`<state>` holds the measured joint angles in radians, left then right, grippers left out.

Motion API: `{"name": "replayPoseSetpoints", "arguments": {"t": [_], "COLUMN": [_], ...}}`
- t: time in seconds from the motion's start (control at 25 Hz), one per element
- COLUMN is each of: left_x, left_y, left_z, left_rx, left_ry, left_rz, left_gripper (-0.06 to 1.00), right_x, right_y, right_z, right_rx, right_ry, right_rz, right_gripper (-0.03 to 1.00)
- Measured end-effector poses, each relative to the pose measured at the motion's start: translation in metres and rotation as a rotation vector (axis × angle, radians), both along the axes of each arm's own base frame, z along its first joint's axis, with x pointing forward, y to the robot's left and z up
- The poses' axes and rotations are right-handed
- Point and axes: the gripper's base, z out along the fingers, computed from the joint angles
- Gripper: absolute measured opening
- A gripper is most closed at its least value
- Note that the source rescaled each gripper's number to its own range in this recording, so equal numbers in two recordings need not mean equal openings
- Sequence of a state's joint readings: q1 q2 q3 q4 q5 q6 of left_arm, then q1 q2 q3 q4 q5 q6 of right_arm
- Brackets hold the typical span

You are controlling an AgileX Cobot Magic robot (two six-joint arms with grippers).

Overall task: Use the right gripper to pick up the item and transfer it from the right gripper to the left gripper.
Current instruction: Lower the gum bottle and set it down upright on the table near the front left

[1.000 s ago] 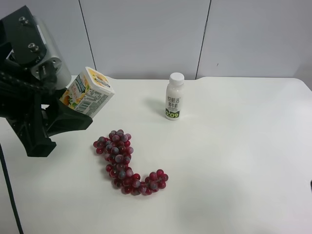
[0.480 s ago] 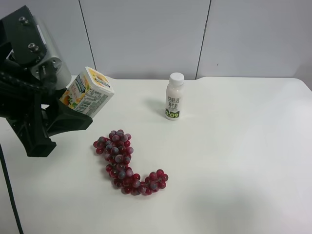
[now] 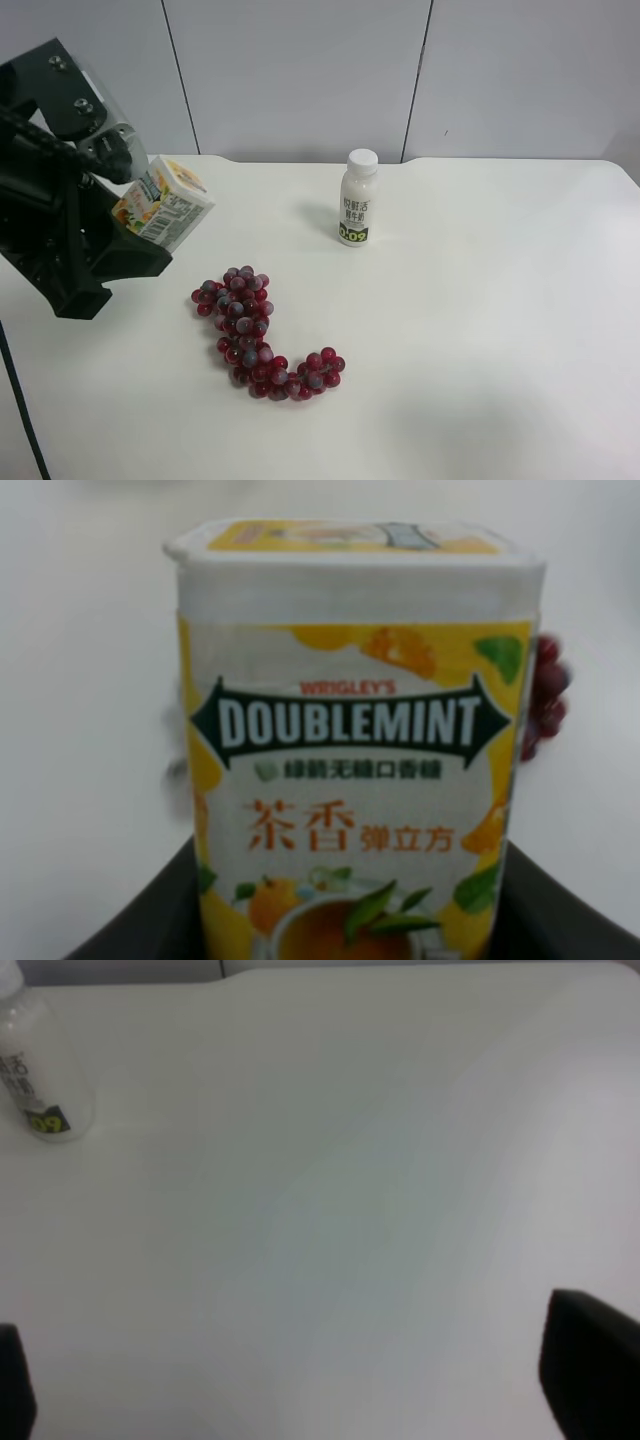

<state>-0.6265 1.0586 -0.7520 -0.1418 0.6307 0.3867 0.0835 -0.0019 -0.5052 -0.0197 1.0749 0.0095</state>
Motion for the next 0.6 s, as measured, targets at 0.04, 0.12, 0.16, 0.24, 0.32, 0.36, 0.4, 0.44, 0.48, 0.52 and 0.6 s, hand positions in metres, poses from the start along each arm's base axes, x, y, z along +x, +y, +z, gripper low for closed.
{"name": "replayPoseSetpoints", "arguments": {"t": [0.04, 0.12, 0.16, 0.24, 0.32, 0.36, 0.4, 0.44, 0.48, 0.52, 0.6], "left_x": [0.005, 0.017, 0.023, 0.038, 0.052, 0.059, 0.065, 0.071, 0.077, 0.083, 0.093], "left_y": [0.006, 0.021, 0.028, 0.046, 0.061, 0.068, 0.074, 0.079, 0.084, 0.089, 0.096], "left_z": [-0.005, -0.014, -0.019, -0.026, -0.03, -0.032, -0.033, -0.035, -0.038, -0.042, -0.052], "left_rx": [0.025, 0.056, 0.073, 0.094, 0.096, 0.092, 0.083, 0.073, 0.068, 0.067, 0.067], "left_ry": [0.039, 0.121, 0.163, 0.233, 0.287, 0.311, 0.33, 0.345, 0.362, 0.38, 0.399], "left_rz": [0.047, 0.161, 0.21, 0.32, 0.41, 0.451, 0.489, 0.518, 0.546, 0.57, 0.606], "left_gripper": [0.0, 0.0, 0.0, 0.0, 0.0, 0.0, 0.0, 0.0, 0.0, 0.0, 0.0], "right_x": [0.0, 0.0, 0.0, 0.0, 0.0, 0.0, 0.0, 0.0, 0.0, 0.0, 0.0], "right_y": [0.0, 0.0, 0.0, 0.0, 0.0, 0.0, 0.0, 0.0, 0.0, 0.0, 0.0], "right_z": [0.0, 0.0, 0.0, 0.0, 0.0, 0.0, 0.0, 0.0, 0.0, 0.0, 0.0], "right_rx": [0.0, 0.0, 0.0, 0.0, 0.0, 0.0, 0.0, 0.0, 0.0, 0.0, 0.0], "right_ry": [0.0, 0.0, 0.0, 0.0, 0.0, 0.0, 0.0, 0.0, 0.0, 0.0, 0.0], "right_rz": [0.0, 0.0, 0.0, 0.0, 0.0, 0.0, 0.0, 0.0, 0.0, 0.0, 0.0], "right_gripper": [1.0, 1.0, 1.0, 1.0, 1.0, 1.0, 1.0, 1.0, 1.0, 1.0, 1.0]}}
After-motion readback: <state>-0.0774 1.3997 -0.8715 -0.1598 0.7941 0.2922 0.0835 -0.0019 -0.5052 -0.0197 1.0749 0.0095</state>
